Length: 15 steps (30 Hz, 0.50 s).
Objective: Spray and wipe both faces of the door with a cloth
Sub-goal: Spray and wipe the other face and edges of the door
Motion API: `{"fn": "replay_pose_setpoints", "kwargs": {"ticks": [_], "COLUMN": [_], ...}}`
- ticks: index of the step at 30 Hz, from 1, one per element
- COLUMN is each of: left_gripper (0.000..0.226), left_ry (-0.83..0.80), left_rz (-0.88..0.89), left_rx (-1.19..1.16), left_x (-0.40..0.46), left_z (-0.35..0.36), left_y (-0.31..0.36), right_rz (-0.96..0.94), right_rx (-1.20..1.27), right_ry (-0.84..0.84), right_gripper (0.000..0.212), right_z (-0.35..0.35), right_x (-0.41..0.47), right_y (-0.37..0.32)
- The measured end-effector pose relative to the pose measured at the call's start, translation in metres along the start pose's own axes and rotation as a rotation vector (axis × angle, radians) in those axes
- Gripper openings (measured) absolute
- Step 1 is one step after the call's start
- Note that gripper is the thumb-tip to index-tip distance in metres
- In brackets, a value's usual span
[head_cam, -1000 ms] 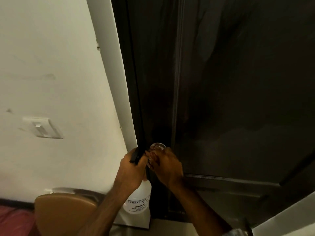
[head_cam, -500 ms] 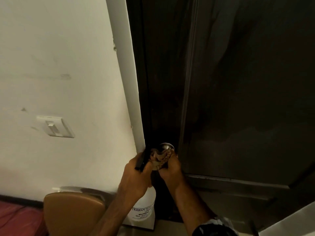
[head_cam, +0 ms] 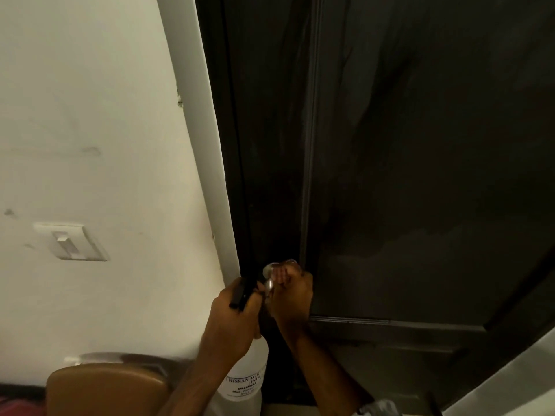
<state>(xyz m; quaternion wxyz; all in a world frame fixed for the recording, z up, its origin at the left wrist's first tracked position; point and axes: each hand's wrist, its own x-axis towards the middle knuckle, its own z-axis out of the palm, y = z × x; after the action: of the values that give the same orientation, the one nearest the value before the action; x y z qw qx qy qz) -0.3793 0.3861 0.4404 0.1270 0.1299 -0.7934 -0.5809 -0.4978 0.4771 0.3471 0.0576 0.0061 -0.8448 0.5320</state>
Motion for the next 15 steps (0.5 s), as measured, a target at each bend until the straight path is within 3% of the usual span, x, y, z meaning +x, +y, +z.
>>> {"fn": "replay_pose_setpoints", "kwargs": {"ticks": [8,15], "left_gripper": [0.021,0.016], "left_ry": [-0.006,0.013], "left_rz": [0.029,0.014], "left_rx": [-0.038,-0.05], "left_x": [0.009,0.015], "left_z": [0.011,0.018], "left_y": [0.003,0.009], "right_rz": [-0.379,-0.52], "right_rx": [-0.537,-0.47], "right_ry": [-0.085,-0.133], "right_gripper": [0.041,0.077], "right_z": [0.015,0.004], "right_x": [-0.003,-0.004], "right_y": [0.015,0.018]}}
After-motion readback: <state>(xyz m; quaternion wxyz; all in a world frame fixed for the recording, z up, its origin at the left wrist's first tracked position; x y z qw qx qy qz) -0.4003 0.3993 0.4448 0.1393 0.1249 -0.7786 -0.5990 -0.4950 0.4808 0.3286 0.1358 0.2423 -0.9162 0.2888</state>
